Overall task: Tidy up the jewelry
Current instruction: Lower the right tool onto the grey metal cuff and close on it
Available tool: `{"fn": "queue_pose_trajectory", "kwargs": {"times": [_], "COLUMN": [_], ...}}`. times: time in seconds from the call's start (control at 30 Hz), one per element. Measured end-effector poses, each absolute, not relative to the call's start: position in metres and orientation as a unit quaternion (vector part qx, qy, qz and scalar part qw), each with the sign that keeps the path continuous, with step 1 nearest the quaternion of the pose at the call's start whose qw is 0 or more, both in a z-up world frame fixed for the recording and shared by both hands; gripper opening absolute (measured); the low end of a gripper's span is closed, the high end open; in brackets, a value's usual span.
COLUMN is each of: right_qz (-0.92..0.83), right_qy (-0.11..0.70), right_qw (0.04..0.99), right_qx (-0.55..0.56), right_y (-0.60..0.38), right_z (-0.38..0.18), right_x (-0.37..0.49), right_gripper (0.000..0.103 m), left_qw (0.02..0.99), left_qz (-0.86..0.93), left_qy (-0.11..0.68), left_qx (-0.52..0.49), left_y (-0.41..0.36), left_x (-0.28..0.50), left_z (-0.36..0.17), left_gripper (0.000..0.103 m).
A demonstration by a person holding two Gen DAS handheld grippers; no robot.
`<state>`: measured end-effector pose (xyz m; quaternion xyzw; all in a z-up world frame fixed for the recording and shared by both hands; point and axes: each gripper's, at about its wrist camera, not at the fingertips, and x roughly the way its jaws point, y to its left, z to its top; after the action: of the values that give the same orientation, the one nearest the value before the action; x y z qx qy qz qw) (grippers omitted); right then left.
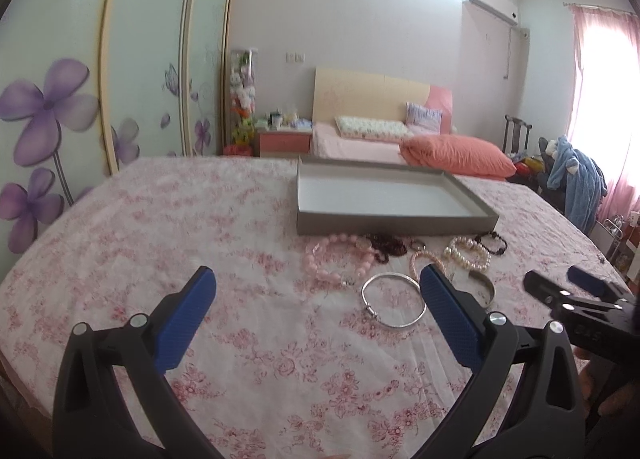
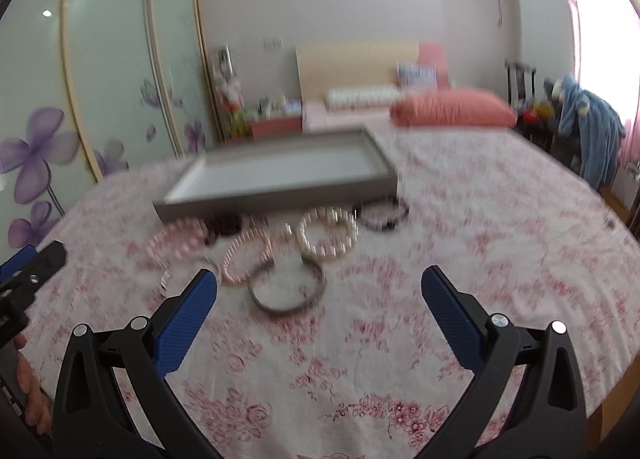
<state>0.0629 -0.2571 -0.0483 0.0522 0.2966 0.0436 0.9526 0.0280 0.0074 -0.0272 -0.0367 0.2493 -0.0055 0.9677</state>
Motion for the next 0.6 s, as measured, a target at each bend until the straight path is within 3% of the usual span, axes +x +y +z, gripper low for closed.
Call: {"fn": "queue_pose_trajectory", "kwargs": {"times": [0.33, 0.43, 0.6], "right_qz": [0.064, 0.064, 0.06], "right_qy": [0.435, 0.454, 0.456], "right_qw": [0.898, 0.889, 0.888], "right_qx": [0.022, 0.006, -0.015], "right_y": [-0.231, -0.223, -0.213], "right_z": [-0.084, -0.088, -0.083], "right_x": [0.107, 0.116, 0.124], "right_gripper": [0.092, 0.084, 0.079], "left_qw": [0.949, 0.944, 0.936], "left_qz": [-0.015, -0.022, -0.038], "left_qy": [0.313, 0.329, 0.349], "left_qx": [-0.022, -0.012, 0.001], "left_y": [0.008, 0.005, -0.003], "left_x": [0.056, 0.063, 0.073], "left_z": [-0.042, -0.046, -0.051], "left_gripper": [0.099, 0.099, 0.099]}}
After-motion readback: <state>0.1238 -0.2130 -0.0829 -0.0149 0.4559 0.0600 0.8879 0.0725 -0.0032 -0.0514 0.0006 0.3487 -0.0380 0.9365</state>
